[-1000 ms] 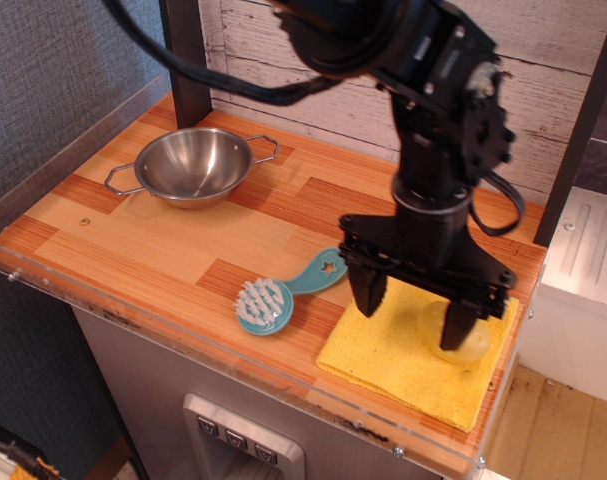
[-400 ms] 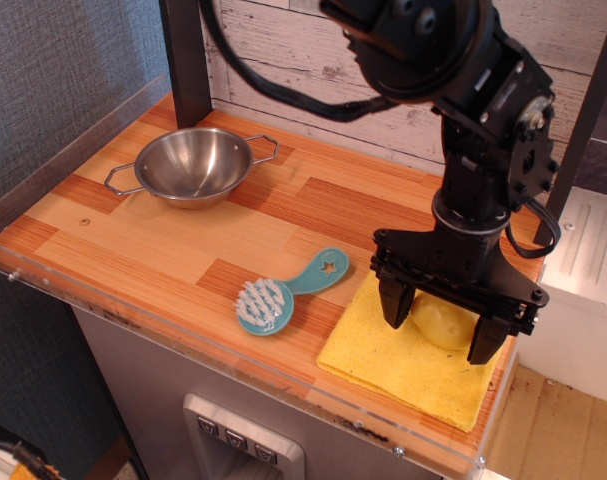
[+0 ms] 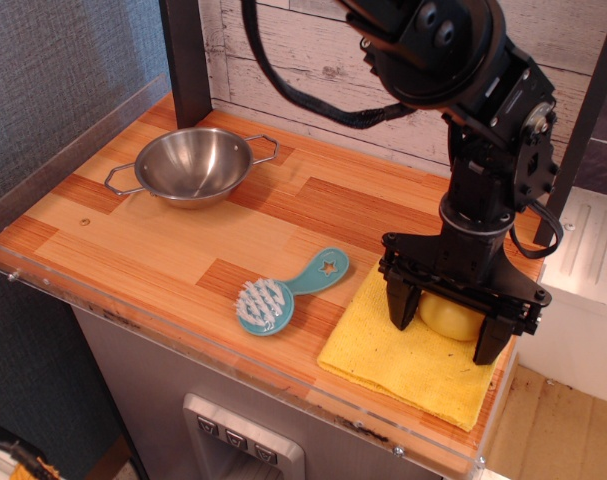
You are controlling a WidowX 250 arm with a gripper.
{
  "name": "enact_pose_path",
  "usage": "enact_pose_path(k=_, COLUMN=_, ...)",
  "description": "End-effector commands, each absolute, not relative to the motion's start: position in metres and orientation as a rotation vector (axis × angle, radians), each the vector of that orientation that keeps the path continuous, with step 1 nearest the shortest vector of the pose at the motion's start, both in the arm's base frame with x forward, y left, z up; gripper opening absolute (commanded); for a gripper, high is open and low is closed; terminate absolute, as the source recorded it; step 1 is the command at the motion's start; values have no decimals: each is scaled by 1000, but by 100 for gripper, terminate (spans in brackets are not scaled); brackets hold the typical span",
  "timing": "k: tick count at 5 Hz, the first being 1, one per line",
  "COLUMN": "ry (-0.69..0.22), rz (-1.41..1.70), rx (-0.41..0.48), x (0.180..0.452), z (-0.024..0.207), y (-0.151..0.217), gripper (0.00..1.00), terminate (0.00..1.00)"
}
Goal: Put the potato into the pot.
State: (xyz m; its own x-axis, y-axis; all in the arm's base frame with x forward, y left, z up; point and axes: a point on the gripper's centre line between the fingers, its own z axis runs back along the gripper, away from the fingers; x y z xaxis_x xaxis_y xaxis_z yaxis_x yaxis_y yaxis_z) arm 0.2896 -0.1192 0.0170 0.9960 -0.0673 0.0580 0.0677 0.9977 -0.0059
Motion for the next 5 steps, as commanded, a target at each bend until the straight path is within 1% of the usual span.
enact_pose_path(k=1, ry=-135, rz=-59, rx=-50, x=300, z=56, y=-109, gripper=0, terminate=0)
enact_pose_path(k=2, ry=-143, rz=-20, rx=-17, x=320, z=73, y=-79, gripper=0, terminate=0)
enact_pose_path(k=3, ry=-136, rz=15, rx=21, x=347, z=72, y=-55, gripper=0, terminate=0)
enact_pose_path(k=4, ry=-77, rz=1, rx=16, x=365, z=58, y=-49, gripper=0, terminate=0)
enact_pose_path(k=5, ry=-28, rz=-14, rx=4, x=368, z=44, y=-58, gripper=0, terminate=0)
